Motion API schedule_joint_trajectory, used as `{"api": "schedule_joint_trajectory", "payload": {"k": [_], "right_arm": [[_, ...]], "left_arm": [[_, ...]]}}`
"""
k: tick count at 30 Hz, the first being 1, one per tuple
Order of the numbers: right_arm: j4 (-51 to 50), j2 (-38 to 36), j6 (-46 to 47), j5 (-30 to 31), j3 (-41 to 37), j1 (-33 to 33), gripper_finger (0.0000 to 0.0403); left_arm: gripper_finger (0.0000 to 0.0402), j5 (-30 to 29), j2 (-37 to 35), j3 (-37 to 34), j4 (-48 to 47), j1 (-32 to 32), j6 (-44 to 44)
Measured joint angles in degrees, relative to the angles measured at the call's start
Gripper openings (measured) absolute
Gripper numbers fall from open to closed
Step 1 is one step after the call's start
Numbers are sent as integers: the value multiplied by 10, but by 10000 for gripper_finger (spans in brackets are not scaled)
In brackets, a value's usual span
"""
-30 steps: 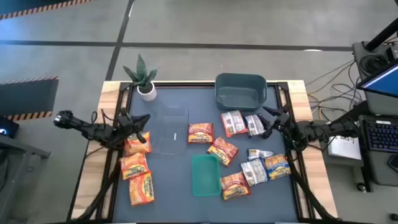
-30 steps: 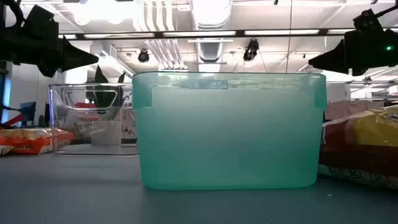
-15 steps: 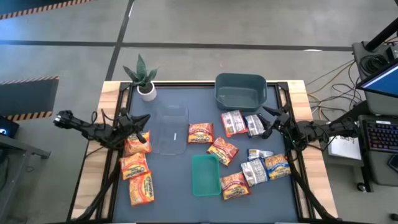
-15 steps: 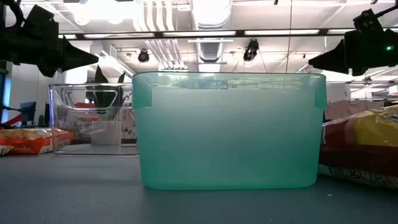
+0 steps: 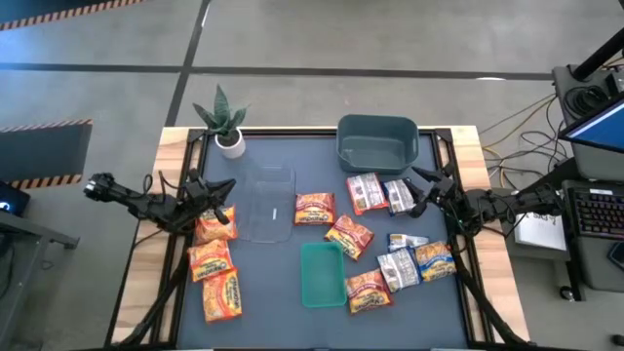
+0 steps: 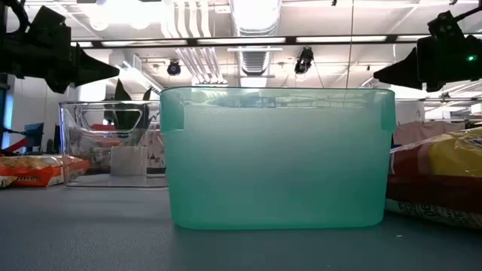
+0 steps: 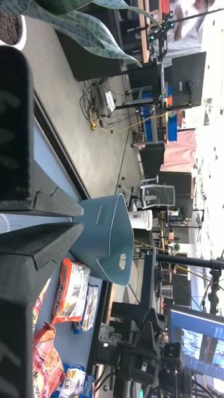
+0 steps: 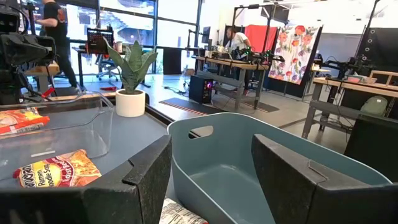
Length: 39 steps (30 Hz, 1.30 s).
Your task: Sort Maruchan noodles
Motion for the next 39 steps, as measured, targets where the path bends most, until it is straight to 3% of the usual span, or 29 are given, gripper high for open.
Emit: {"api": "schedule_joint_trajectory", "payload": {"k": [32,34,39], "right_arm": [[0,0,1,0,0,0,210],[0,0,39,-7,0,0,210],[17,2,264,-55,0,0,210]], "left_arm": [[9,0,0,0,0,0,1],[9,0,0,0,0,0,2],[9,0,0,0,15,0,-64]]}}
